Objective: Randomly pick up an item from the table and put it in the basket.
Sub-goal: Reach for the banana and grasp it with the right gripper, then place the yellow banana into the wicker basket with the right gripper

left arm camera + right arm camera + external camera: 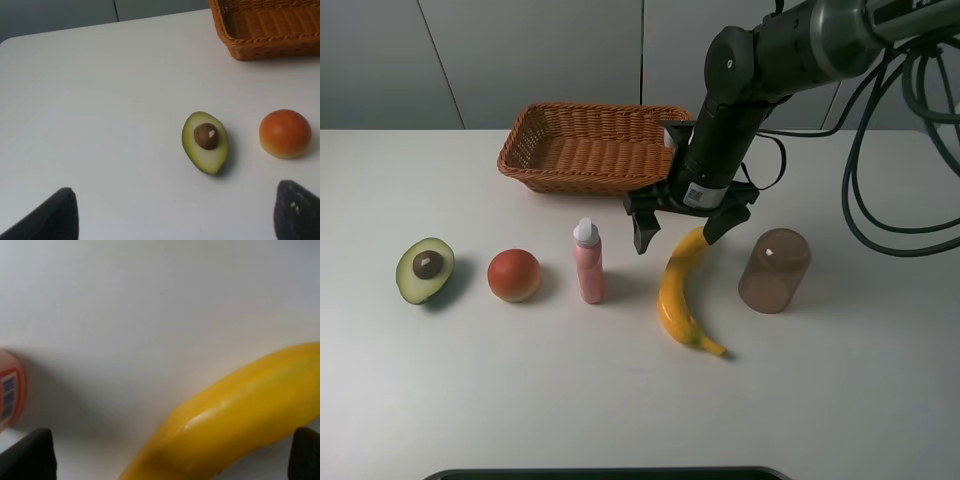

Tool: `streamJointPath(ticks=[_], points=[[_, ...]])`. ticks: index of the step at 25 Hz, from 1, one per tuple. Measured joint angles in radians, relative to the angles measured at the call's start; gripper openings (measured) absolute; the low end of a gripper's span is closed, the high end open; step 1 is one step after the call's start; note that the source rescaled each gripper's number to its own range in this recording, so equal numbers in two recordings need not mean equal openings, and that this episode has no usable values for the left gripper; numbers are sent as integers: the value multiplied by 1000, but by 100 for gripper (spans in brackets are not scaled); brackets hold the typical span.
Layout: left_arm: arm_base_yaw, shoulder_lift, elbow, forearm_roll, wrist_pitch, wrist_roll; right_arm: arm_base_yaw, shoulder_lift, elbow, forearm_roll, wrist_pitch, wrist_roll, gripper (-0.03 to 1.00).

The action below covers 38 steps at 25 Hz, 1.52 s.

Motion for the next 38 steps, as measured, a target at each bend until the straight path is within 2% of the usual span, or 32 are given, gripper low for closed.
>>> streamJointPath(ticks=[17, 22, 27, 29, 31, 38], points=[[0, 0, 0, 0, 0, 0, 2, 66, 0, -17, -14, 47, 98], [0, 0, 0, 0, 0, 0, 2, 66, 0, -10, -22, 49, 67], [0, 0, 0, 0, 0, 0, 2, 66, 0, -9, -23, 49, 56], [0, 0, 0, 0, 0, 0, 2, 66, 0, -9, -24, 57, 35], [0, 0, 0, 0, 0, 0, 2, 66, 0, -9, -25, 60, 0], [0, 0, 0, 0, 0, 0, 2, 66, 0, -9, -25, 63, 2]])
